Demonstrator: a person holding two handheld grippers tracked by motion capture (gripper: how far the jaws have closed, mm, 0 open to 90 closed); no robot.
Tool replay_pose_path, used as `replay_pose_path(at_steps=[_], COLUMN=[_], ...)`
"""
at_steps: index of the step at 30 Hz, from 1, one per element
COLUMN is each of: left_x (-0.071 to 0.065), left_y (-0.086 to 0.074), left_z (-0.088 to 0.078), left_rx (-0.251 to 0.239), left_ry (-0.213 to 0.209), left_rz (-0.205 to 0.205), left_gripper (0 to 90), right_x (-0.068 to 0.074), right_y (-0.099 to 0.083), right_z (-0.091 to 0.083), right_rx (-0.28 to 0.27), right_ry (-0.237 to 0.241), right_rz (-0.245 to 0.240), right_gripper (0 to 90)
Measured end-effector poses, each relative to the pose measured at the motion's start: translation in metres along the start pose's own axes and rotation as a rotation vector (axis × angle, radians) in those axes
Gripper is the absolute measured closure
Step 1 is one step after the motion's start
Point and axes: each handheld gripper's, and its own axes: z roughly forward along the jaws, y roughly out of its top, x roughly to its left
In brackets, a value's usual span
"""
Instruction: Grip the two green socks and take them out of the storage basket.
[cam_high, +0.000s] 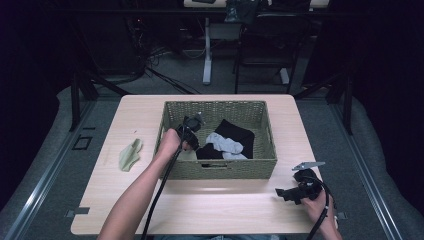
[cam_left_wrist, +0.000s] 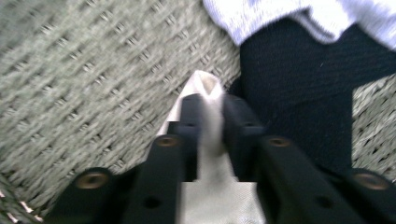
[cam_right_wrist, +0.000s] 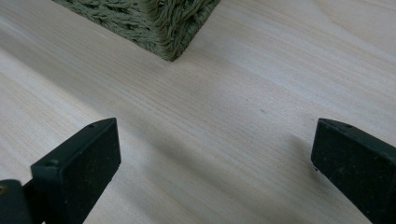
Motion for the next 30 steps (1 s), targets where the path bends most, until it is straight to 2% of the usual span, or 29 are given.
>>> replay_pose_path(at_steps=[1,3,8,15,16,18,29,30], left_x=[0.001,0.002,0.005,0.003,0.003,0.002,-0.001,-0.002], left_y=[-0.001,-0.002,-0.007,-0.012,-0.014,-0.014,-0.014,-0.014], left_z=[-0.005,-0.009,-0.029,-0.064,-0.075,-0.08,-0.135,-0.144], left_rx=[-0.02,-0.034,-0.102,-0.192,-0.21,-0.223,-0.307,-0.324], left_ry=[0.013,0.015,0.024,0.036,0.041,0.041,0.08,0.084], left_rz=[-0.003,-0.005,-0.008,0.015,0.028,0.029,0.058,0.06], left_gripper=[83.5,84.6,85.1,85.5,85.5,85.6,85.8,85.8], right_x=[0.0,0.0,0.0,0.0,0.0,0.001,0.0,0.001], right_y=[0.0,0.0,0.0,0.0,0.0,0.0,0.0,0.0], right_z=[0.0,0.0,0.0,0.001,0.001,0.001,0.001,0.001], right_rx=[0.0,0.0,0.002,0.003,0.003,0.003,0.01,0.008], right_ry=[-0.001,0.0,0.001,-0.001,-0.001,-0.001,0.003,0.003], right_rz=[0.0,0.0,0.001,0.003,0.004,0.004,0.002,0.003], right_gripper=[0.8,0.8,0.8,0.8,0.8,0.8,0.8,0.8])
